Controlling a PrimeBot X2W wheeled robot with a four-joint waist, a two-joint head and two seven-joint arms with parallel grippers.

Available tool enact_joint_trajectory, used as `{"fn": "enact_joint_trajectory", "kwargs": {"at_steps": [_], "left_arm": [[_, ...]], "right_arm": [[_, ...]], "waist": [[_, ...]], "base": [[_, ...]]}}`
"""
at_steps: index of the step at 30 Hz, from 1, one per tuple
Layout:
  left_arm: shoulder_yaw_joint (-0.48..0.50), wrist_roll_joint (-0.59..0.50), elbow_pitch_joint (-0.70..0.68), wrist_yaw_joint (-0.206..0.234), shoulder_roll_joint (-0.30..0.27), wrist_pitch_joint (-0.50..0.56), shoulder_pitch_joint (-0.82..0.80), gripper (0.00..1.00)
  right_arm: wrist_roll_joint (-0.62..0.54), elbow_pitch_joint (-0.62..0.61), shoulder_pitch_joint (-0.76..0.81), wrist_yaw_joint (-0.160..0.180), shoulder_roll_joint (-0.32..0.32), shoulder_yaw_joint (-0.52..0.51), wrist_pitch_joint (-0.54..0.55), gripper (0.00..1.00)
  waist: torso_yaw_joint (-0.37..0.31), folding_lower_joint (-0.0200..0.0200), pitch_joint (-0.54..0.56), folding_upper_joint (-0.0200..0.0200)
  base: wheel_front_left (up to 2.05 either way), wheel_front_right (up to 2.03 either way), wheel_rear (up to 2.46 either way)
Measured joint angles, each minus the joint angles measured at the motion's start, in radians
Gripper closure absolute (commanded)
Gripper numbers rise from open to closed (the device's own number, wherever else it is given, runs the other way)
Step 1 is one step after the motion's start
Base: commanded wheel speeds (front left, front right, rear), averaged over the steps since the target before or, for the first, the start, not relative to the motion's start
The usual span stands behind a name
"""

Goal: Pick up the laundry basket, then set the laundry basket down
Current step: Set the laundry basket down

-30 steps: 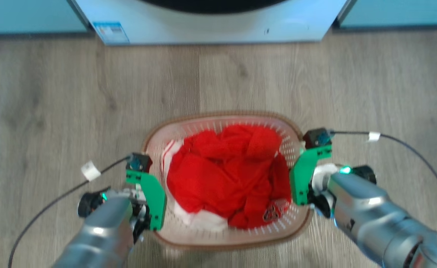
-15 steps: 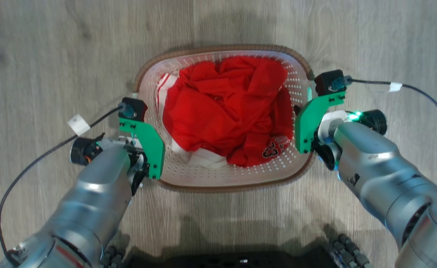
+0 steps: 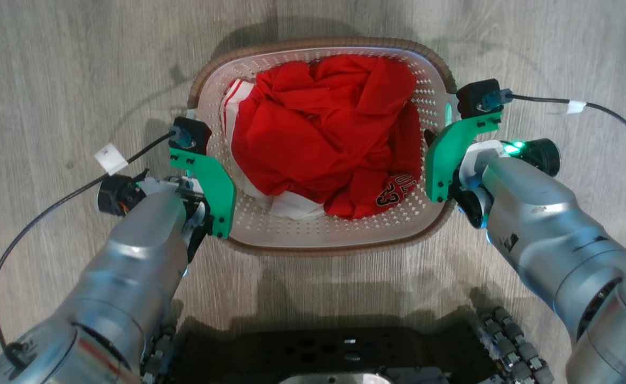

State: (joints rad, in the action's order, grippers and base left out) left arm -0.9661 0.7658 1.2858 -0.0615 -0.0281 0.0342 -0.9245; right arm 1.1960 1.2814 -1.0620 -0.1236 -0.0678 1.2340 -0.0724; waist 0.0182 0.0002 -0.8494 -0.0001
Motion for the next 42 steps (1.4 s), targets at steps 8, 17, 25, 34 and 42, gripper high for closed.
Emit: {"fn": "enact_joint_trajectory", "kwargs": {"at_steps": [8,17,25,34,42], "left_arm": [[-0.024,0.01,-0.002,0.007,0.0,-0.011,-0.022,1.0],[-0.031,0.031,-0.004,0.012,0.0,-0.021,-0.026,1.0],[-0.044,0.037,-0.004,0.074,0.0,-0.04,-0.06,0.0],[-0.058,0.041,-0.002,0.101,0.0,-0.037,-0.06,0.0],[-0.064,0.042,-0.001,0.106,0.0,-0.034,-0.038,0.0]], "right_arm": [[0.0,0.005,-0.005,0.0,0.0,-0.005,-0.01,1.0],[0.0,0.009,-0.017,0.0,0.0,-0.005,-0.018,1.0],[-0.016,0.012,-0.021,0.0,0.0,0.0,-0.022,0.0],[-0.02,0.012,-0.02,0.0,-0.002,-0.008,-0.02,0.0],[-0.029,0.012,-0.007,0.0,-0.002,-0.018,-0.008,0.0]], "waist": [[0.013,-0.0002,-0.039,0.0],[0.015,-0.0002,-0.054,0.0001],[0.02,-0.0002,-0.061,0.0001],[0.023,-0.0002,-0.047,0.0001],[0.016,-0.0001,0.019,0.0001]], "base": [[0.0,0.0,0.0],[0.0,0.0,0.0],[0.0,0.0,0.0],[0.0,0.0,0.0],[0.0,0.0,0.0]]}}
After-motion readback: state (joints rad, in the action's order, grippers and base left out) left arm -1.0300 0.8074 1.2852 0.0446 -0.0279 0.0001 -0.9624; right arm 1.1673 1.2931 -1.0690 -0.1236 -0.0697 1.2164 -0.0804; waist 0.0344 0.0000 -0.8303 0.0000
